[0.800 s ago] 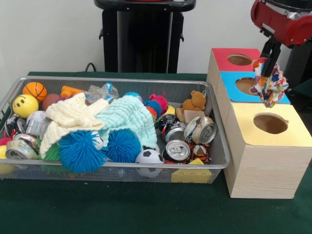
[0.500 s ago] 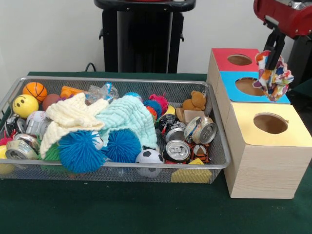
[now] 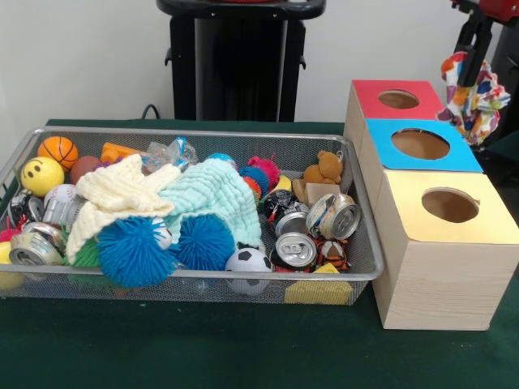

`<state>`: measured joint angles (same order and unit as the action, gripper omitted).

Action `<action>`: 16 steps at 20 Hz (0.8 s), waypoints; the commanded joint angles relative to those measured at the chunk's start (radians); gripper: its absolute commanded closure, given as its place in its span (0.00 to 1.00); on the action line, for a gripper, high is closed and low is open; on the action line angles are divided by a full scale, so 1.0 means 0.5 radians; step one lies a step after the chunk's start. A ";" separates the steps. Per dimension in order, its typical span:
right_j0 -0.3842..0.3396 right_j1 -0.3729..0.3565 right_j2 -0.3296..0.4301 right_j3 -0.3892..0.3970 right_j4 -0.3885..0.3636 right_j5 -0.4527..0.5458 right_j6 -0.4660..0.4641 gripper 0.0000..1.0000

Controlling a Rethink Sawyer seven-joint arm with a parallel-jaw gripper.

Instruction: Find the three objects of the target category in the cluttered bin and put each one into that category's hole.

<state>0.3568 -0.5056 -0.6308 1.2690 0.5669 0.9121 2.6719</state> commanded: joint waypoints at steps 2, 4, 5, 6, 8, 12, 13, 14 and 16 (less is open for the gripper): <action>-0.052 0.087 0.281 0.059 -0.103 -0.130 0.068 1.00; -0.051 0.112 0.280 0.039 -0.112 -0.125 0.079 1.00; -0.054 0.131 0.282 0.026 -0.119 -0.126 0.076 1.00; -0.058 0.150 0.285 0.013 -0.126 -0.126 0.072 1.00; -0.068 0.196 0.306 -0.010 -0.133 -0.133 0.072 1.00; -0.080 0.256 0.348 0.005 -0.128 -0.235 0.087 1.00; -0.086 0.260 0.359 0.014 -0.126 -0.262 0.077 1.00; -0.090 0.258 0.364 0.016 -0.124 -0.258 0.072 1.00; -0.093 0.246 0.363 0.014 -0.127 -0.211 0.072 1.00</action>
<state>0.3510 -0.4466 -0.5988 1.2568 0.5401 0.8518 2.6719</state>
